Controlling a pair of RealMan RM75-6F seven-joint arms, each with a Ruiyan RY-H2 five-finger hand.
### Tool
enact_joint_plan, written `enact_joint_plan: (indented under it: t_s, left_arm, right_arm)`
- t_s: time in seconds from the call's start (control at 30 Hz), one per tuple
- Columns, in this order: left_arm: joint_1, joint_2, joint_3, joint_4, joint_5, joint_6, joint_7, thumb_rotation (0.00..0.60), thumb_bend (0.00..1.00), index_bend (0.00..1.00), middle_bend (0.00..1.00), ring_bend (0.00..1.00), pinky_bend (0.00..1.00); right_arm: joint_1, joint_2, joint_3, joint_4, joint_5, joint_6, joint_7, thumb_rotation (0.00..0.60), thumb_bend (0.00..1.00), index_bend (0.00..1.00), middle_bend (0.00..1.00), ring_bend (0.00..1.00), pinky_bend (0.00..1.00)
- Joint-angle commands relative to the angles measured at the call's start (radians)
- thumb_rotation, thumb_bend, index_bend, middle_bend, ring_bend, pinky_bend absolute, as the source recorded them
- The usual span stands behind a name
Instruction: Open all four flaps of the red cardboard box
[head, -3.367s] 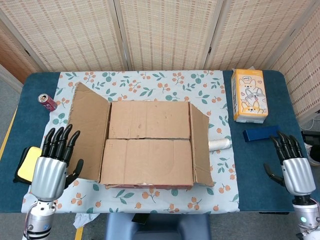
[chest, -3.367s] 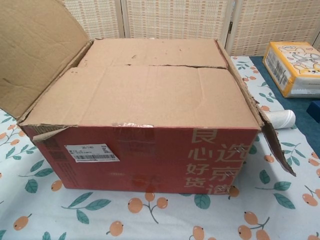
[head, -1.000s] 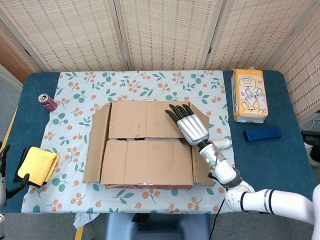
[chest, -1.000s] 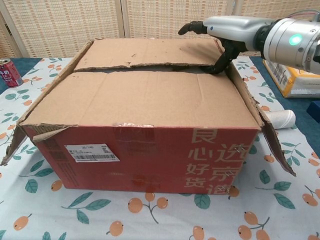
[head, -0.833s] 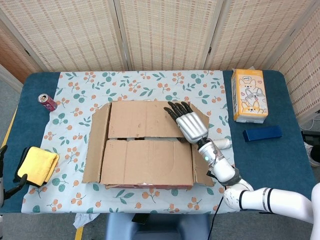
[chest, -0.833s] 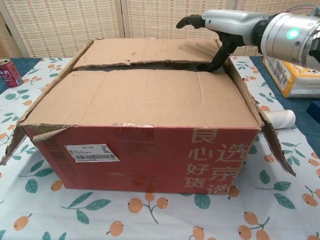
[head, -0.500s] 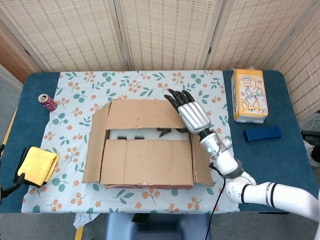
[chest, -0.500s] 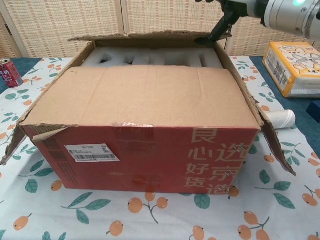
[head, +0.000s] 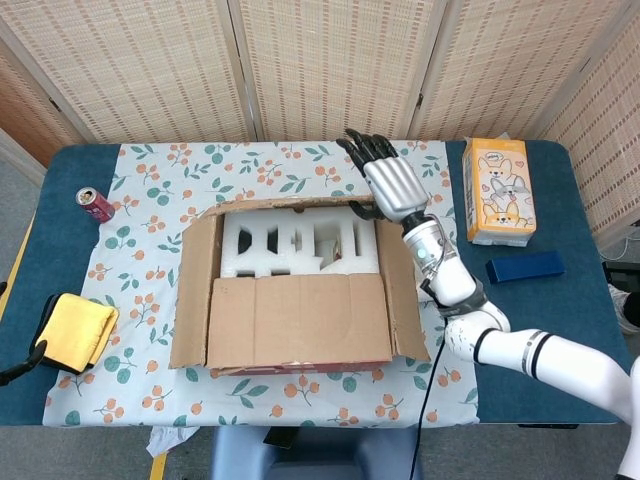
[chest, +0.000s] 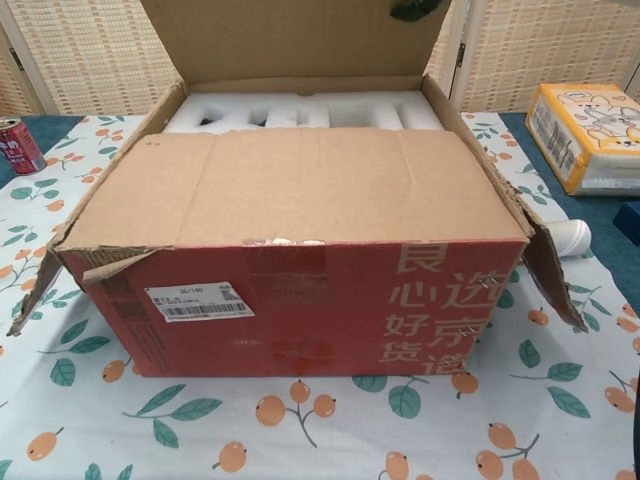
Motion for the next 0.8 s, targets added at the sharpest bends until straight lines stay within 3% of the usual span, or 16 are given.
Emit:
enact_joint_plan:
  t_s: [0.03,0.47,0.67,0.8]
  left_arm:
    - [-0.006,0.013,-0.003,0.014,-0.011,-0.02,-0.033,0.6,0.32,0.0,0.02,0.0,0.01]
    - [-0.015,0.023,-0.031,0.054,-0.069,-0.063,-0.122,0.6,0.32,0.0,0.02,0.0,0.01]
    - [-0.02,0.024,-0.04,0.066,-0.096,-0.085,-0.13,0.6,0.32,0.0,0.02,0.0,0.01]
    - [-0.019,0.017,-0.041,0.069,-0.109,-0.086,-0.112,0.6,0.32,0.0,0.02,0.0,0.01]
  right_arm:
    - [0.034,-0.015,0.018,0.059,0.003,-0.032,0.036,0.6,0.38,0.0,0.0,0.0,0.0]
    - [0.167,-0.132,0.047,0.424,-0.001,-0.152,0.176,0.6,0.38,0.0,0.0,0.0,0.0]
    - [0.212,-0.204,0.031,0.639,-0.031,-0.221,0.255,0.6,0.38,0.0,0.0,0.0,0.0]
    - [0.22,-0.232,0.0,0.72,-0.088,-0.264,0.332,0.6,0.38,0.0,0.0,0.0,0.0]
